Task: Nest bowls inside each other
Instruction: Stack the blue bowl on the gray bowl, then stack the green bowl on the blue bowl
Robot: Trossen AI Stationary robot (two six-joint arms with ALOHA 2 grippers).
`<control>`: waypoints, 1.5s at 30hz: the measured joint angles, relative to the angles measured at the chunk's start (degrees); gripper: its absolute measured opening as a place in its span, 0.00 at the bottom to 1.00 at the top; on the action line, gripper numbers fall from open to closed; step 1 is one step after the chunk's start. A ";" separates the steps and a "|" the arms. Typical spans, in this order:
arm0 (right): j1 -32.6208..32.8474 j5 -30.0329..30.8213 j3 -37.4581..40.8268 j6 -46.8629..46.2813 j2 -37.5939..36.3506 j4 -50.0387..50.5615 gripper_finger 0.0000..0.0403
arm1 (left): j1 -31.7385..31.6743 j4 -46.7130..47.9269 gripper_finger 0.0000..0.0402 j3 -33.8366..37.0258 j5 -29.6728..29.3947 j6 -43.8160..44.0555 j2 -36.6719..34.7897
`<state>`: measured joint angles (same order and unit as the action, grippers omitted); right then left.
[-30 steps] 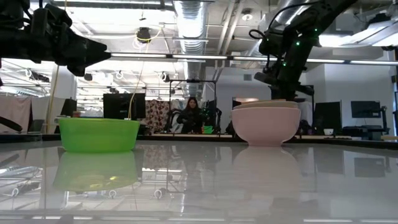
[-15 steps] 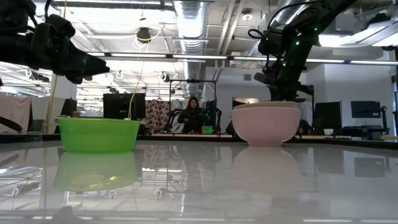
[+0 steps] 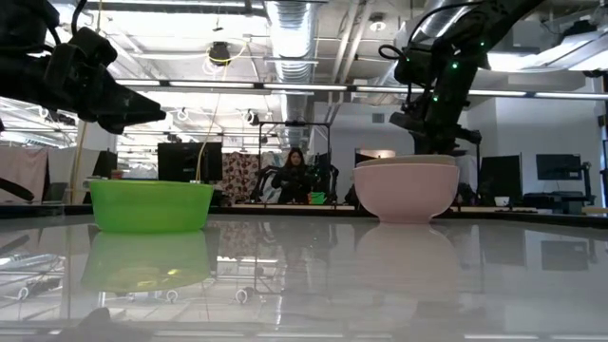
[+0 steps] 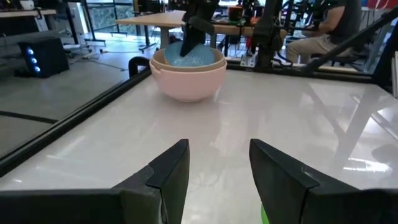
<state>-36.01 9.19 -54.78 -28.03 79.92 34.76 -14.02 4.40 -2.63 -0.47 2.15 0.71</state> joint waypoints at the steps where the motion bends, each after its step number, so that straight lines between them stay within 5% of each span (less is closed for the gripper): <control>1: 0.00 0.00 0.00 0.00 0.00 0.08 0.20 | 0.00 0.02 0.39 0.00 0.00 0.00 0.00; 10: 0.04 -0.04 0.00 1.56 0.00 0.18 0.24 | 0.00 0.11 0.39 0.00 0.00 0.00 0.00; 21: 0.07 -0.46 -0.77 5.03 0.00 1.08 0.52 | 0.00 0.15 0.39 0.00 0.00 0.00 0.00; 30: 2.26 -0.02 -9.32 7.12 -0.02 6.28 0.51 | 0.00 0.16 0.39 0.00 0.00 0.00 0.00; 45: 24.53 -0.05 -16.90 7.08 2.37 -7.58 0.51 | 0.00 0.17 0.39 0.00 0.00 0.00 0.00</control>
<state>-11.48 9.14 -71.68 -20.95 82.29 27.18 -14.02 4.58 -2.63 -0.47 2.15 0.71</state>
